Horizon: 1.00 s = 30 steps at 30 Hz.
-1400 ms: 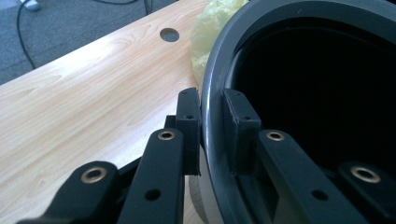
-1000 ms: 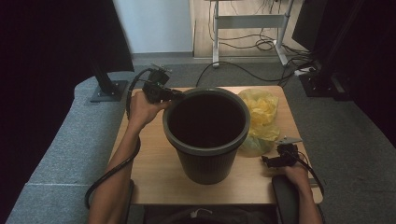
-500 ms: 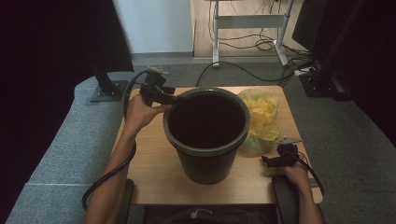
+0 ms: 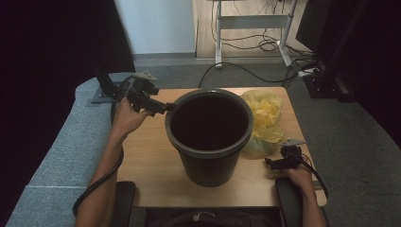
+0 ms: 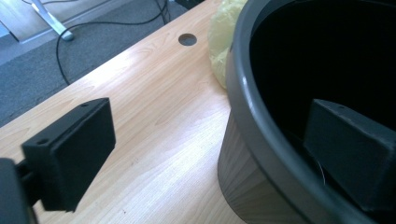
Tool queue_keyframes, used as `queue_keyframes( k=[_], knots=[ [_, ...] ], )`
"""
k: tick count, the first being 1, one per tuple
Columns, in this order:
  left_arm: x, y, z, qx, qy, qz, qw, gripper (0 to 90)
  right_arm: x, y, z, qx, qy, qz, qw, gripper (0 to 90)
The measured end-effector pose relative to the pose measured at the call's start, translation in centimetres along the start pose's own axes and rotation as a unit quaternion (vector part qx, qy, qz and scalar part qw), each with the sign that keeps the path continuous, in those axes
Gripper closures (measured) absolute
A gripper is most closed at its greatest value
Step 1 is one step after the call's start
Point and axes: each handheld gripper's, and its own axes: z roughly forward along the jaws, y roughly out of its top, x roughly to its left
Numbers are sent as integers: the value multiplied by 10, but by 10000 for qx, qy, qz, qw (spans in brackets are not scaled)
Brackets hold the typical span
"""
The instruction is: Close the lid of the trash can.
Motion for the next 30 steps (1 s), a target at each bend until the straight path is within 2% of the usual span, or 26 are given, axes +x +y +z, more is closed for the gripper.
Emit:
queue_keyframes(
  k=[3, 4, 5, 6, 14, 22, 30],
  knots=[
    [3, -6, -4, -75, -15, -53, 10000, 0, 0, 0, 0, 3, -6, -10, 10000, 0],
    [6, -11, -8, -207, -39, -123, 9997, 0, 0, 0, 0, -1, -7, 0, 10000, 0],
    [6, -11, -8, -207, -39, -123, 9997, 0, 0, 0, 0, -1, -8, 1, 10000, 0],
    [7, -15, -12, -242, 62, -98, 9996, 0, 0, 0, 0, -2, -9, 1, 10000, 0],
    [20, -37, -18, -243, 248, -179, 9992, 0, 0, 0, 0, -2, -9, 3, 10000, 0],
    [40, -67, -18, -314, 323, -584, 9973, 0, 0, 0, 0, -2, -12, 4, 10000, 0],
    [51, -92, -12, -247, 430, -712, 9962, 0, 0, 0, 0, -1, -11, 4, 10000, 0]
  ],
)
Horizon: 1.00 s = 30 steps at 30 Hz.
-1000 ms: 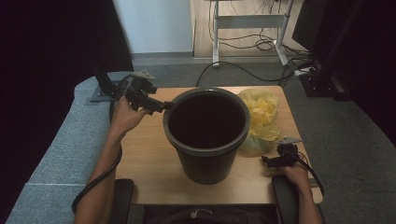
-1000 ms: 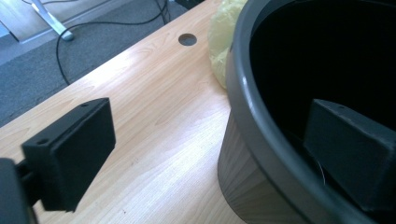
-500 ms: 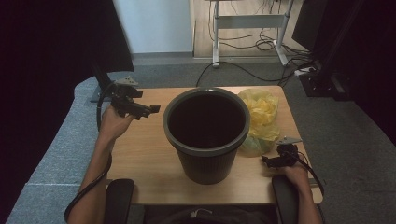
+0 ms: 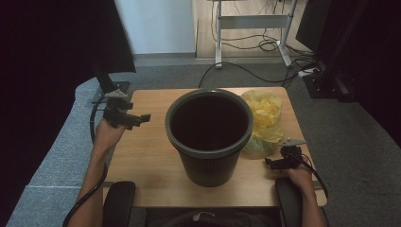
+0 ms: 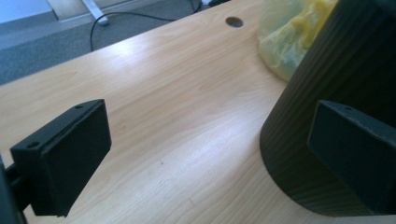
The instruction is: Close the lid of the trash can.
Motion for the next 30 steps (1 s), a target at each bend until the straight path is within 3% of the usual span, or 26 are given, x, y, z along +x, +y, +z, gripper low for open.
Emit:
queue_keyframes(
  k=[4, 13, 30],
  knots=[
    [7, -16, 4, -42, -29, -134, 9999, 0, 0, 0, 0, 1, 1, 1, 10000, 0],
    [15, -46, 15, 48, -34, -234, 9997, 0, 0, 0, 0, 0, -1, 0, 10000, 0],
    [21, -100, 51, 180, -184, -403, 9989, 0, 0, 0, 0, -3, -2, 10, 10000, 0]
  ],
)
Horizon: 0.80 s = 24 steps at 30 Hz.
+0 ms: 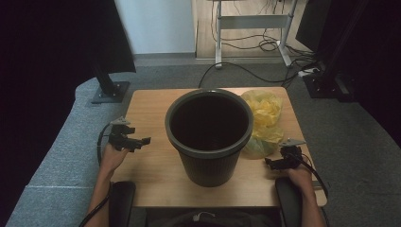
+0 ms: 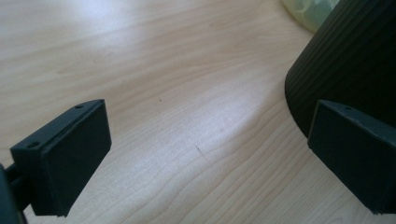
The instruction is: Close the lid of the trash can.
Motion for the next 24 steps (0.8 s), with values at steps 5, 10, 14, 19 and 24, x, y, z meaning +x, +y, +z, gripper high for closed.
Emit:
queue_keyframes(
  k=[5, 10, 14, 19, 24],
  knots=[
    [3, -14, 10, 21, -83, -116, 9999, 0, 0, 0, 0, 0, 0, 2, 10000, 0],
    [6, -27, 19, 28, -46, -156, 9999, 0, 0, 0, 0, -1, 0, 1, 10000, 0],
    [8, -38, 28, 153, 22, -165, 9997, 0, 0, 0, 0, 0, 1, 2, 10000, 0],
    [11, -52, 38, 302, 103, -184, 9993, 0, 0, 0, 0, -2, -1, 1, 10000, 0],
    [14, -62, 46, 528, 212, -144, 9983, 0, 0, 0, 0, -2, -1, 2, 10000, 0]
  ],
)
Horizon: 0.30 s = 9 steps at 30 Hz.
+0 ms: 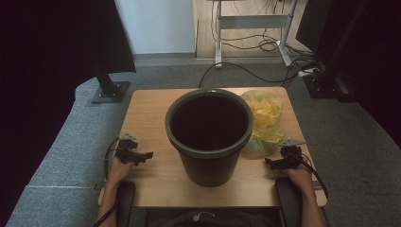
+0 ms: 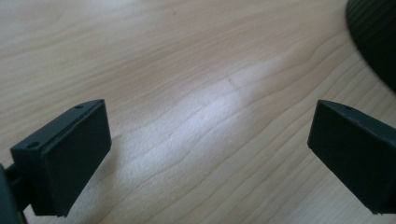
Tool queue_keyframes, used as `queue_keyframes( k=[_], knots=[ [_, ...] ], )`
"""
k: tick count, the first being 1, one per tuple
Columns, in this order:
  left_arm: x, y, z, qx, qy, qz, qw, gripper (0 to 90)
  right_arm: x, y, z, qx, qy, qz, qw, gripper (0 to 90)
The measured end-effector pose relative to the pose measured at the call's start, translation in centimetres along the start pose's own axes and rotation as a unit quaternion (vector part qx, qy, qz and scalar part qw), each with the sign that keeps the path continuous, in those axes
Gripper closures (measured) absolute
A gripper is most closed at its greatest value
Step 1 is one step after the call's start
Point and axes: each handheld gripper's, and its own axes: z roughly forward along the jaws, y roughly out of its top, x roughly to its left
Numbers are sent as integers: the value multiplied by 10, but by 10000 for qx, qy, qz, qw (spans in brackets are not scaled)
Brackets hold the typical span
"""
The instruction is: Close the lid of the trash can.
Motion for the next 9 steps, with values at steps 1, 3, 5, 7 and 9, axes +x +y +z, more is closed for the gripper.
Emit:
queue_keyframes(
  k=[1, 3, 5, 7, 9],
  knots=[
    [1, -2, 2, 58, 43, 27, 10000, 0, 0, 0, 0, 1, 0, -2, 10000, 0],
    [1, -4, 5, 145, 142, 120, 9997, 0, 0, 0, 0, 0, 0, -1, 10000, 0],
    [1, -4, 5, 161, 155, 130, 9997, 0, 0, 0, 0, 0, 0, -3, 10000, 0],
    [-1, -4, 6, 171, 251, 219, 9993, 0, 0, 0, 0, 0, 1, -3, 10000, 0],
    [-2, -5, 8, 144, 339, 313, 9988, 0, 0, 0, 0, 1, 0, -5, 10000, 0]
  ],
)
